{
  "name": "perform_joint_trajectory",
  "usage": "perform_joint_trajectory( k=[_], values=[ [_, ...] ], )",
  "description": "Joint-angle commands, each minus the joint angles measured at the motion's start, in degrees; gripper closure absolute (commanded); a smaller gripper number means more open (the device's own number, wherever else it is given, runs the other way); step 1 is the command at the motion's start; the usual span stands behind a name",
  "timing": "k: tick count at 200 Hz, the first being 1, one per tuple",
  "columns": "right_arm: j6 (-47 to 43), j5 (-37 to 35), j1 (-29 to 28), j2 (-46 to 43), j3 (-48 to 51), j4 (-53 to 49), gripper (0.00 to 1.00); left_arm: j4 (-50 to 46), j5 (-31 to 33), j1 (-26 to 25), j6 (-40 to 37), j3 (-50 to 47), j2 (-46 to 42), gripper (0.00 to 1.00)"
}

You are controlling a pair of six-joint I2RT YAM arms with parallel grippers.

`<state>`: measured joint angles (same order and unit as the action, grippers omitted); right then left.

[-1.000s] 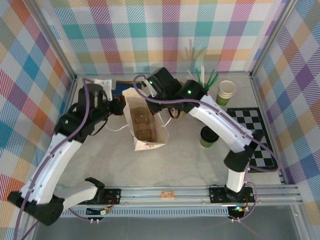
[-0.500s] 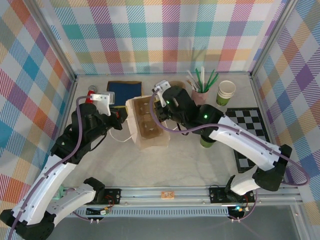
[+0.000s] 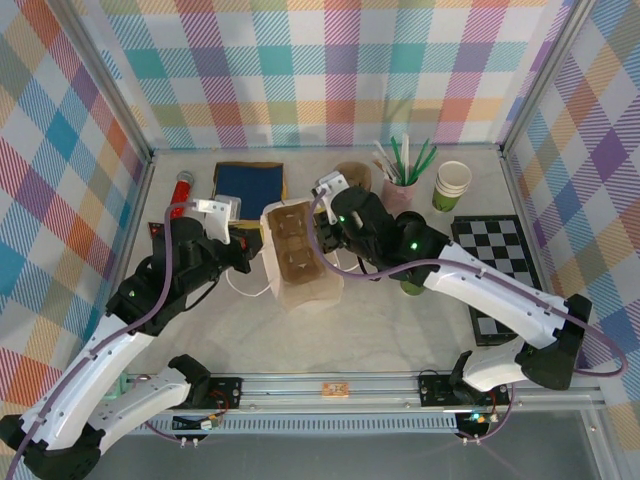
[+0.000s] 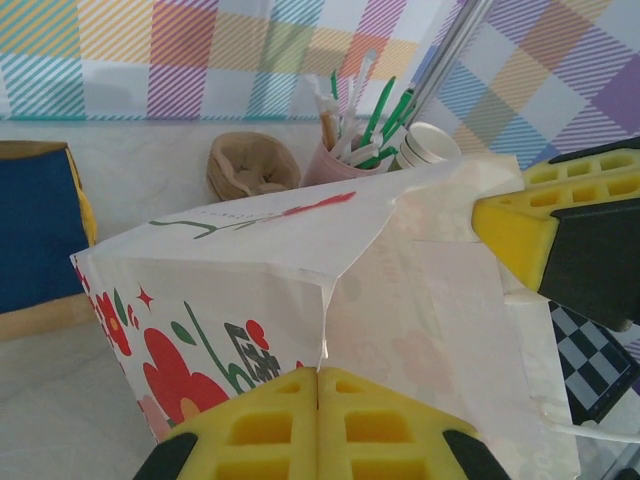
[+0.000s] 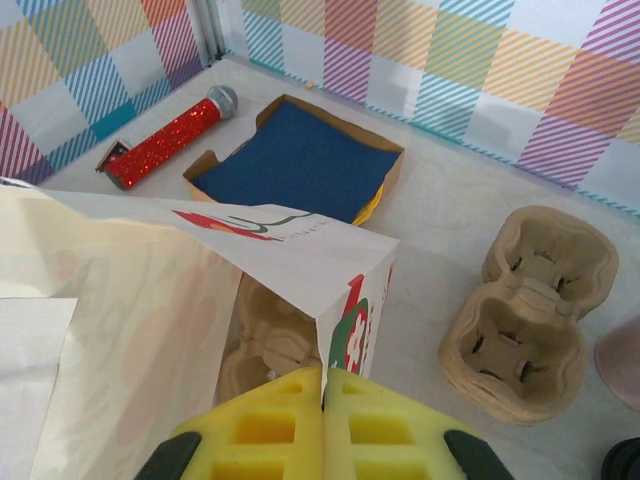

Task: Pack the takeout coffee

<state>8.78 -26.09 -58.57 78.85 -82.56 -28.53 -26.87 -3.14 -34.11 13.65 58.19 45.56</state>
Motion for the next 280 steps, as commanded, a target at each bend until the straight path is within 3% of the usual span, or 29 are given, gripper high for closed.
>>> perform_joint_trajectory(
  k=[1,147,171,214,245,280],
  values=[
    [1.0,0.8,-1.0,-2.4,1.6,0.8,1.0,0.8,0.5,-0.6,-1.2,-1.3,-2.1,1.0],
    [5.8,-3.2,-8.1,-10.0,13.3,-0.9,0.92,-3.4,-2.6,-3.1,0.7,-6.2,-10.0,1.0],
    [5.4,-4.8,-8.1,-8.4,9.2,-2.5,0.91,-3.5,-3.2,-3.2,1.3,-4.1,-7.4,1.0],
    [3.3,-5.8,-6.2,-1.6,-3.5,-8.6,0.89,-6.1,2.4,-3.1,2.8,3.1,-0.7,1.0],
    [4.5,-3.8,-2.0,6.3,-15.4,-19.3,0.9,-10.5,4.4,-3.2,5.2,11.0,5.9,1.0],
    [8.0,1.9,1.8,10.6,-21.1,-26.2,0.92,-16.5,6.7,-3.2,8.8,18.2,11.3,1.0]
  ],
)
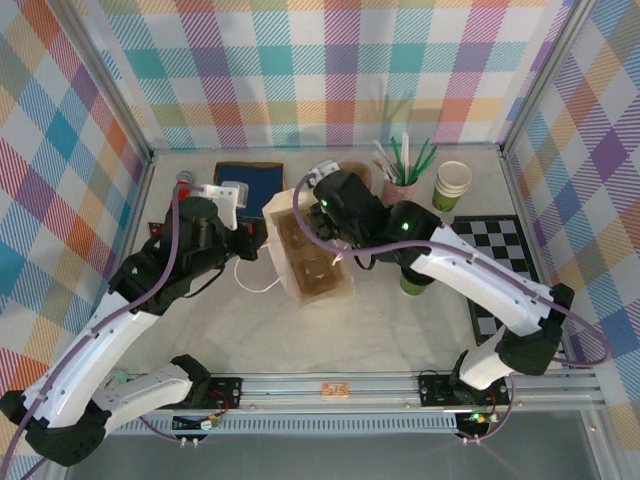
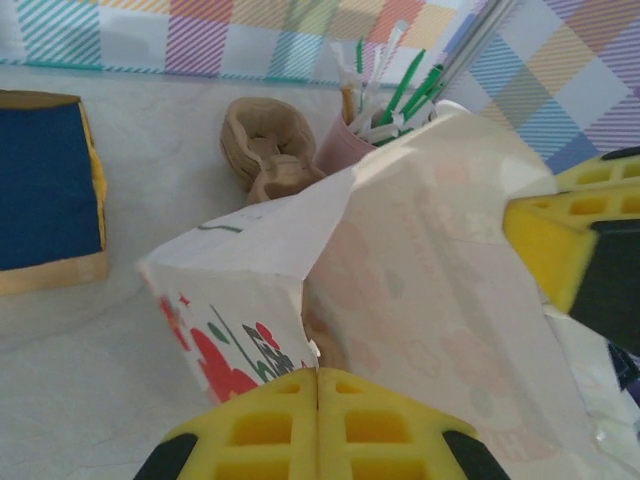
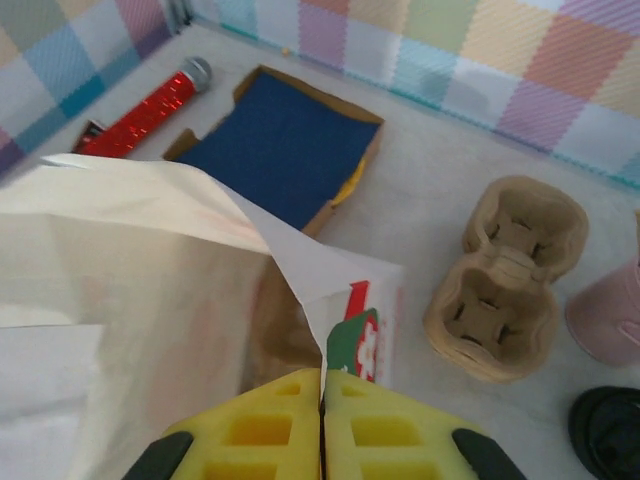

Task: Pack the takeout coffee

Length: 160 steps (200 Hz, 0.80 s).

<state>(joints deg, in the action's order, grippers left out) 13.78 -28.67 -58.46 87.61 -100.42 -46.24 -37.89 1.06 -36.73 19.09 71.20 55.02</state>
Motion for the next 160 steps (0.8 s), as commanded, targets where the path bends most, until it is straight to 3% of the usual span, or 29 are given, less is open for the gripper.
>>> perform_joint_trajectory(
  k=[1,47,160],
  values=[
    [3.0,4.6,1.8,1.9,-3.3,-8.6,0.92,-5.7,2.5,-0.5,3.5,5.4,2.0,1.0],
    [5.1,11.1,3.2,3.6,-7.6,-13.5,0.92,-12.8,2.9,-0.4,6.8,12.2,5.6,1.0],
    [5.5,15.3,7.4,8.0,-11.6,-20.3,0.95,-8.8,-3.9,3.3,12.3,6.3,8.3,1.0]
  ],
)
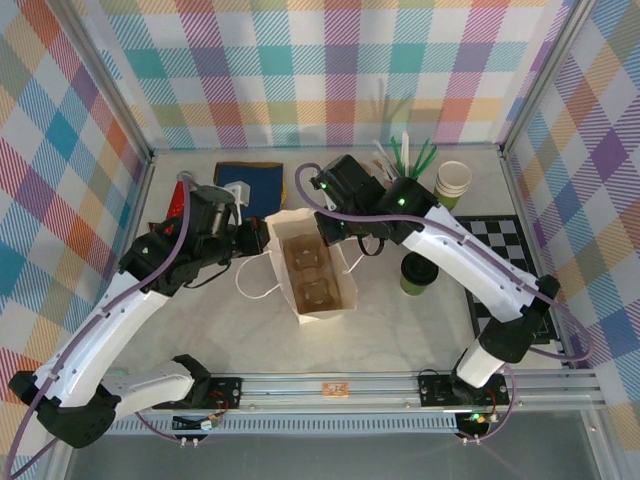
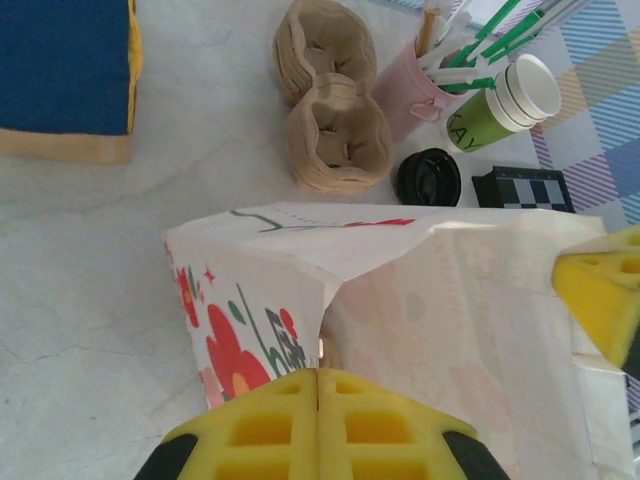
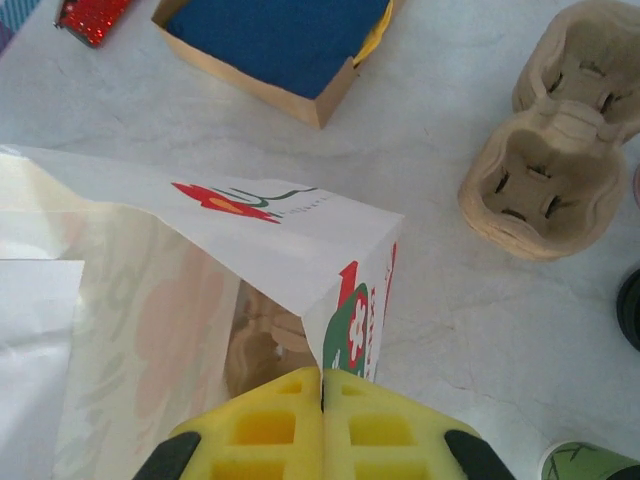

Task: Pack the takeout coffee

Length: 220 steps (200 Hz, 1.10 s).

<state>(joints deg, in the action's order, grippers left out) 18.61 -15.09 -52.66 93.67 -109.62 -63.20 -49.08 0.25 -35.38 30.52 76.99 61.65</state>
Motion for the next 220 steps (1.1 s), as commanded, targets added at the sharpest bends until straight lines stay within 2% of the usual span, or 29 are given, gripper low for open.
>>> perform_joint_trajectory(
  k=[1,21,35,44,56,66,85,105,126,141,152,220],
  values=[
    [0.6,1.7,1.6,2.0,-2.5,-3.4,0.95,2.5,-3.2,2.0,0.8,0.6,1.8,1.0],
    [0.2,1.6,2.3,3.3,-3.4,-4.1,0.92,2.5,-4.6,3.5,-0.1,1.9,3.9,1.0],
    [-0.2,1.4,2.5,4.2,-4.8,-5.0,0.86,2.1,-5.5,4.7,-0.7,2.8,5.3,0.98],
    [-0.5,1.0,2.6,5.0,-6.3,-6.0,0.81,1.5,-5.4,5.0,-1.5,3.8,6.2,0.86],
    [-1.1,0.9,2.6,6.1,-9.2,-7.8,0.68,0.4,-4.0,5.1,-2.8,5.3,6.9,0.63],
    [-1.4,0.5,2.6,7.1,-12.4,-10.0,0.63,-0.4,-2.9,5.1,-3.9,6.9,7.3,0.42],
    [-1.8,-0.4,2.5,8.8,-19.2,-13.9,0.6,-2.0,-1.5,5.1,-5.6,10.5,8.0,0.3],
    [-2.1,-0.3,2.4,10.5,-27.2,-18.0,0.6,-3.9,-0.1,5.1,-7.6,14.2,8.2,0.26],
    [-2.2,3.5,2.1,13.5,-36.4,-23.5,0.67,-6.2,3.7,5.1,-10.1,16.7,7.6,0.24],
    [-0.9,7.4,1.9,15.9,-40.7,-26.5,0.81,-7.0,6.0,5.6,-10.7,16.0,6.8,0.22],
    [-0.5,9.1,1.4,17.0,-40.9,-27.3,1.0,-6.4,5.3,6.5,-10.5,13.7,6.0,0.2],
    [4.8,7.5,-3.7,26.1,-40.6,-29.0,1.0,3.2,-1.1,12.4,-4.7,-5.0,-1.4,0.19]
  ],
)
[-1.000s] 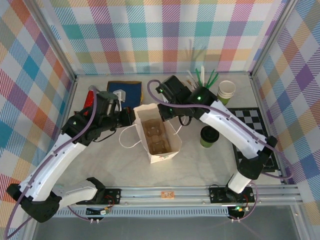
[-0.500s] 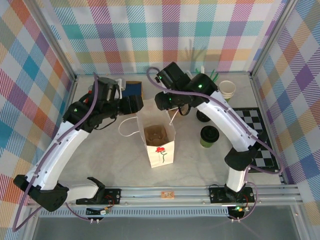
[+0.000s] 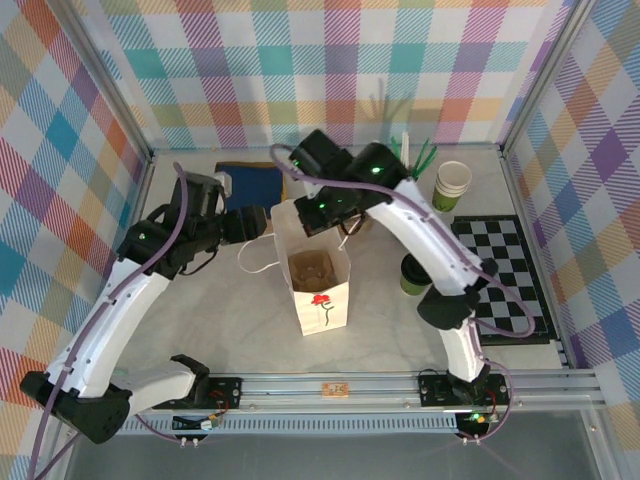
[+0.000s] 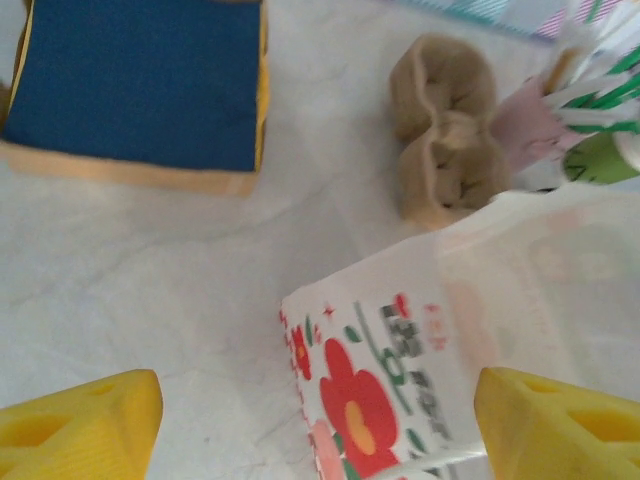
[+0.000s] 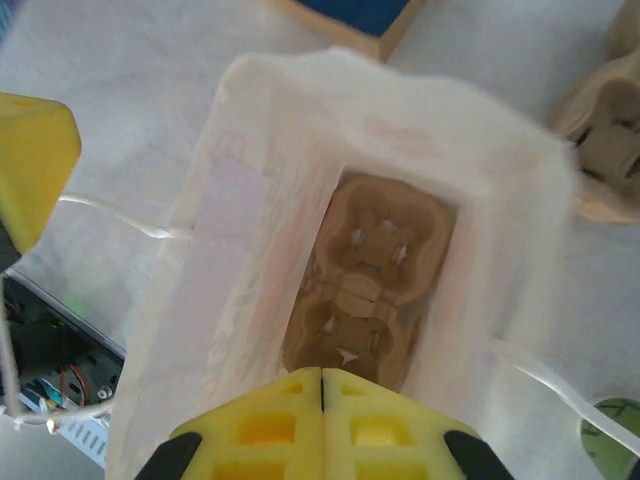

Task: Pack the takeout coffee

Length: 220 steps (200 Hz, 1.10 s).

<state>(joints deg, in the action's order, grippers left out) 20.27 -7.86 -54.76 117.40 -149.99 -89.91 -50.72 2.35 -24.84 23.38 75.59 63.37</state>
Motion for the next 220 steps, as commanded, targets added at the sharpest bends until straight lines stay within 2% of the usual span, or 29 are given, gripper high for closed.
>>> perform_joint_trajectory(
  k=[1,35,64,89,141,169,220],
  values=[
    [3.2,0.2,-1.7,2.5,-0.2,-2.3,1.0,4.9,-3.3,1.9,2.5,-3.7,-3.2,0.19],
    [6.6,-4.0,-2.0,5.9,1.2,-3.3,1.0,6.7,-5.5,2.3,3.1,-6.8,-3.8,0.2],
    [8.3,-6.2,-2.0,6.2,4.1,-2.4,1.0,8.4,-6.7,2.3,3.5,-8.8,-4.1,0.27],
    [9.2,-6.0,-1.9,6.2,7.2,-1.0,1.0,10.0,-7.8,2.3,3.8,-10.7,-3.9,0.36],
    [12.1,-4.3,-1.9,3.9,17.4,4.7,1.0,11.5,-8.2,2.3,4.3,-12.3,-3.9,0.49],
    [15.4,-5.9,-1.6,4.2,19.4,5.1,1.0,11.5,-8.2,2.3,4.1,-12.1,-4.0,0.51],
    [15.5,-3.1,0.0,3.8,24.2,9.9,1.0,12.1,-8.7,2.3,4.4,-12.2,-5.1,0.55]
  ],
)
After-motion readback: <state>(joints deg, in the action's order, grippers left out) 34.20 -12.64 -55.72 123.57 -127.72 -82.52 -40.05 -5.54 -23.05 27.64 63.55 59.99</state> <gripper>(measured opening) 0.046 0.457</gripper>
